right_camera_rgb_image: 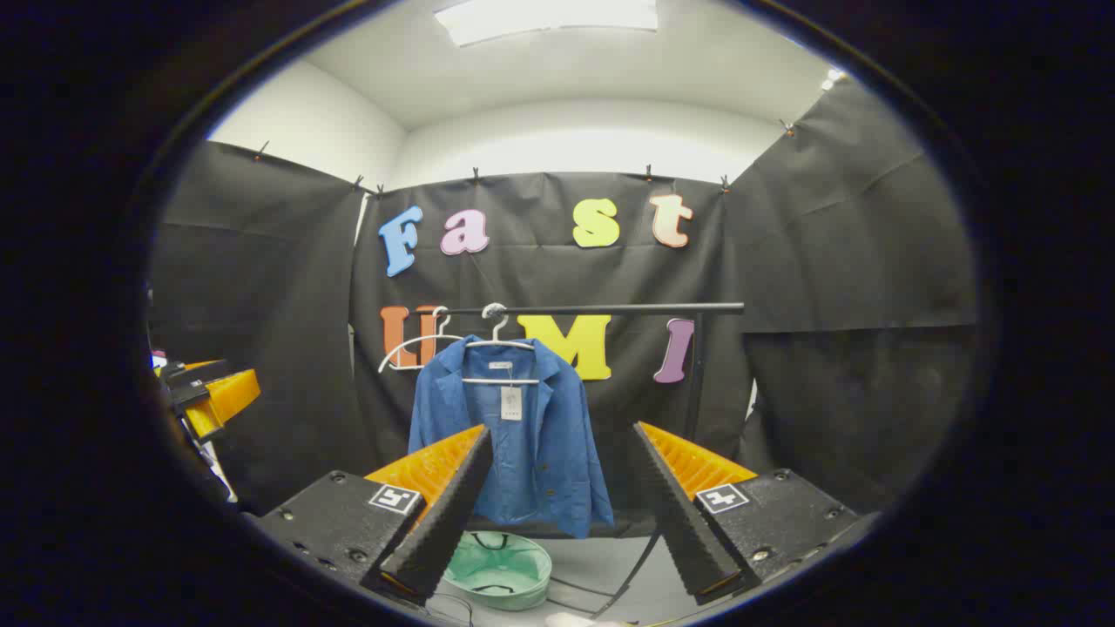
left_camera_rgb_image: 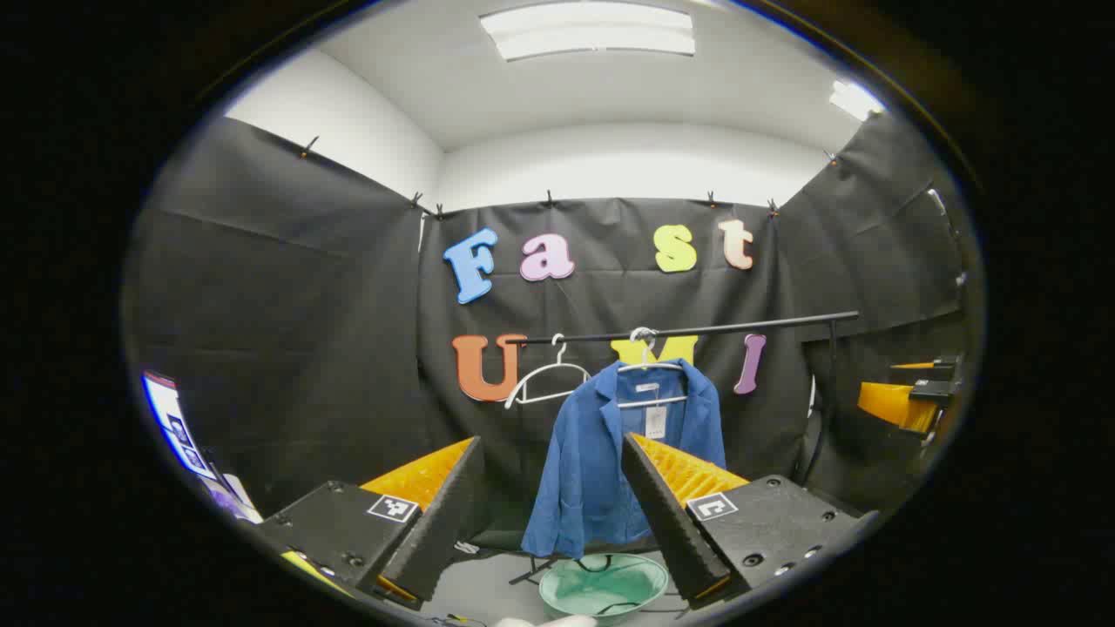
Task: Grasp the clothes on the hanger with both hands and then place them into the laundry hamper below.
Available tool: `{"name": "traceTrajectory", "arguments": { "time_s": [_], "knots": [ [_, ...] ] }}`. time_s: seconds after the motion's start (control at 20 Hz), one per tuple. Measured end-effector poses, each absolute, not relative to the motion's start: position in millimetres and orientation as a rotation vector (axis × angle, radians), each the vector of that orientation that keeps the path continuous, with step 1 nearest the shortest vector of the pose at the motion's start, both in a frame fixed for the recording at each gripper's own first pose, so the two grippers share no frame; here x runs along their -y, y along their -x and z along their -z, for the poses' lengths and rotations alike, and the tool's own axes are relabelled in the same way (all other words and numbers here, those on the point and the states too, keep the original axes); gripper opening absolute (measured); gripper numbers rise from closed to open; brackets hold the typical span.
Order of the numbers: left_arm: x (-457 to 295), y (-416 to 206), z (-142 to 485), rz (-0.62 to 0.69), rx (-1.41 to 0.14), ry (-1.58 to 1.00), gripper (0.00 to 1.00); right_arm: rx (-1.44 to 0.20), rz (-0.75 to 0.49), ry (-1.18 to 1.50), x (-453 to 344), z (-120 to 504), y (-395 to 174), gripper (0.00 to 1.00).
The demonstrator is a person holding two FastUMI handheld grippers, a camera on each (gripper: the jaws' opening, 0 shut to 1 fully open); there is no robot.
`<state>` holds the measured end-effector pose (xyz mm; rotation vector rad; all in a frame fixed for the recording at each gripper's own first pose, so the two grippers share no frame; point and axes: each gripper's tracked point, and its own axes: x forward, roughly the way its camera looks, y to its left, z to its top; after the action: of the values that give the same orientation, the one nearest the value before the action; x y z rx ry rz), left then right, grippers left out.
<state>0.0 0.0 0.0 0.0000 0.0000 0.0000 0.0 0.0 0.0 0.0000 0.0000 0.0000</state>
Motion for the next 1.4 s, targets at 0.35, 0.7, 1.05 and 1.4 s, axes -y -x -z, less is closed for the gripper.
{"name": "traceTrajectory", "arguments": {
  "time_s": [0.35, 0.7, 1.05, 1.4],
  "knots": [
    [-3.0, -8.9, 4.1, 0.014, -0.011, -0.009, 1.0, -0.026, -0.008, -0.007, -4.6, 6.8, 4.1, 1.0],
    [0.8, -28.9, 12.3, 0.017, -0.009, -0.01, 1.0, -0.037, 0.001, 0.032, -7.1, 11.7, -17.8, 1.0],
    [19.0, -69.0, 33.3, 0.051, -0.029, -0.001, 1.0, -0.066, -0.002, 0.04, -8.5, 29.8, -64.5, 1.0],
    [48.8, -153.8, 60.9, 0.031, -0.036, 0.004, 0.98, -0.133, -0.09, 0.034, -11.5, 65.4, -159.7, 1.0]
  ]
}}
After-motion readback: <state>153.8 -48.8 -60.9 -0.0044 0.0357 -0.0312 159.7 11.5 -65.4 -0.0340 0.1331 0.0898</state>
